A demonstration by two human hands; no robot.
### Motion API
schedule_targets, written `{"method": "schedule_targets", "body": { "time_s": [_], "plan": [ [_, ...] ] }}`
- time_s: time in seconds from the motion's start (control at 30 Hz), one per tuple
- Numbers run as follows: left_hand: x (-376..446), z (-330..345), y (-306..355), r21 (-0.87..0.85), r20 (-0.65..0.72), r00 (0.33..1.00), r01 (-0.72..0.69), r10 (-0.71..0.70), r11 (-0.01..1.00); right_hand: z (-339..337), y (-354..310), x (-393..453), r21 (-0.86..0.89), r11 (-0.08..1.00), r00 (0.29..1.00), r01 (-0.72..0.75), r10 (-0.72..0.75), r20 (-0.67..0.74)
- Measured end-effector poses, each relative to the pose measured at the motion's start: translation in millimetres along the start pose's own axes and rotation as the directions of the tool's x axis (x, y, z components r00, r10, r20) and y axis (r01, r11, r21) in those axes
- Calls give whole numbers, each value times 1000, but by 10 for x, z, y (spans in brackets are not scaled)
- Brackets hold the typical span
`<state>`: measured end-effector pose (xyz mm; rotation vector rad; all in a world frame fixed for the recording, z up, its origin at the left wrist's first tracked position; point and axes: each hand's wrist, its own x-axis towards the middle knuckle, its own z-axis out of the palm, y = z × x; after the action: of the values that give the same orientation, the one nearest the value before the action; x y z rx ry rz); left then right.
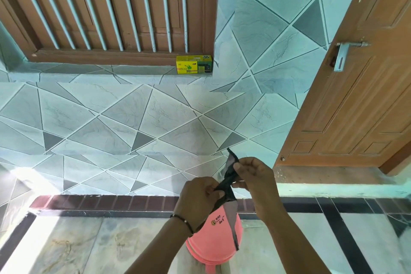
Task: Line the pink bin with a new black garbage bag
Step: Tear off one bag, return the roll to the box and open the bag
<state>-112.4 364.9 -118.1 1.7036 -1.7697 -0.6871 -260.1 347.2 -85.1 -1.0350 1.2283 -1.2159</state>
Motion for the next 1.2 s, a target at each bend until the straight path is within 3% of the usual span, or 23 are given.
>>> {"method": "schedule_targets", "body": {
  "time_s": [0.2, 0.4, 0.57, 0.77, 0.9, 1.2],
  "plan": [
    [-23, 4, -3, -129, -100, 994, 37, -50, 991, -23, 91, -55, -311, 943, 965, -118, 183, 189],
    [-61, 23, -4, -187, -33, 999, -21, 15, 982, 4, 138, -67, -334, 933, 969, -135, 195, 152],
    [-67, -8, -22, -251, -57, 997, 28, -44, 968, 0, 169, -83, -320, 939, 981, -123, 163, 101],
    [-70, -22, -48, -290, -52, 996, 48, -66, 956, -22, 153, -117, -285, 951, 955, -118, 188, 231],
    [-71, 16, -91, -367, 5, 995, 94, -99, 926, -3, 166, -110, -299, 948, 975, -110, 161, 155],
    [-87, -74, -8, -163, -116, 991, 51, -71, 985, 23, 181, -127, -221, 967, 975, -130, 166, 150]
  ]
}}
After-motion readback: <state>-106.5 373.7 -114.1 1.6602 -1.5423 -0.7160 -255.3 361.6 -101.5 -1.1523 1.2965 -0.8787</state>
